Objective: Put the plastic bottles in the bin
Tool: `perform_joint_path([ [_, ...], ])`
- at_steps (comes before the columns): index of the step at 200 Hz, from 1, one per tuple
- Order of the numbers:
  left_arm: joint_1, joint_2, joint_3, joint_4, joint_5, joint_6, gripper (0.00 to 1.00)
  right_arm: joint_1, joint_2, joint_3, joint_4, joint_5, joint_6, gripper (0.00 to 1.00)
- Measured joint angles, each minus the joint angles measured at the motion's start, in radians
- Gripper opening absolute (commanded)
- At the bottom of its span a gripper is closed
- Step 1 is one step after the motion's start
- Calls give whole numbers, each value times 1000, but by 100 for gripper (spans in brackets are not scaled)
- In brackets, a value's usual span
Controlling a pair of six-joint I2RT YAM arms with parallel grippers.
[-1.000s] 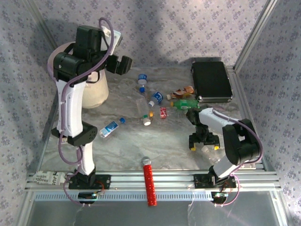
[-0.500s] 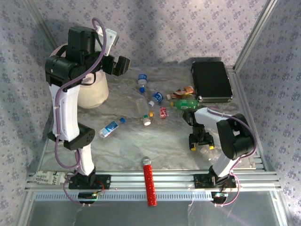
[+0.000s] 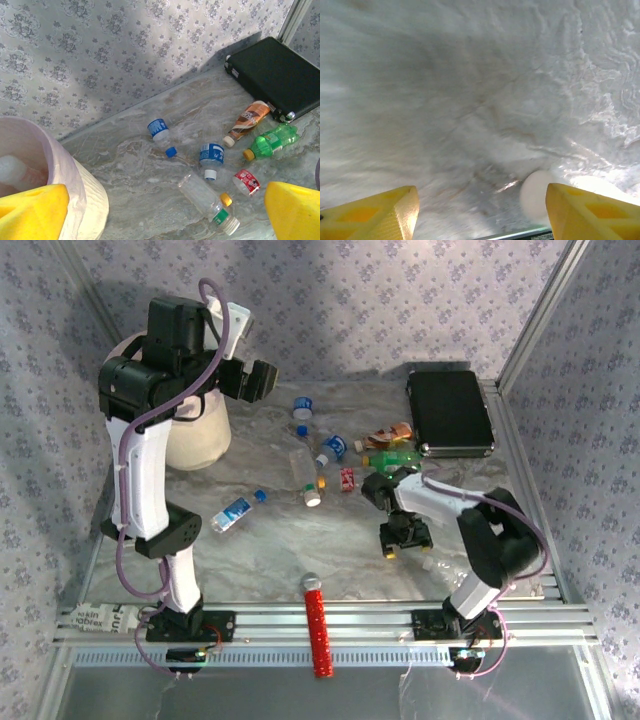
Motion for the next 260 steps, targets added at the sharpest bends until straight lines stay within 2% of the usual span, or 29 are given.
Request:
perform_joint_path([
  [14,0,0,0,0,0,0,100,5,-100,11,-16,2,76,75],
  [27,0,0,0,0,1,0,100,-31,-217,9,-41,8,159,77],
  [48,0,0,0,1,11,0,100,-180,-439,-56,-72,16,279,79],
  [64,0,1,5,1,20,1,100,-311,-591,-130,-107,32,350,73],
  [88,0,10,40,0,40,0,100,-391,-711,-208,-128,46,451,74],
  [101,0,14,61,0,58,0,100,-400,-716,-227,-127,53,494,79],
  [119,0,17,76,1,86,0,100,-400,-701,-253,-117,55,546,82],
  [160,0,17,80,1,129,0,100,-387,-769,-391,4,33,653,82],
  [182,0,17,80,1,142,0,100,-387,-758,-400,21,34,676,82],
  [236,0,-26,-50,-15,146,-3,100,-392,-542,-362,52,35,637,81],
  [260,0,-35,-102,-21,146,-4,100,-347,-406,-279,76,34,592,81],
])
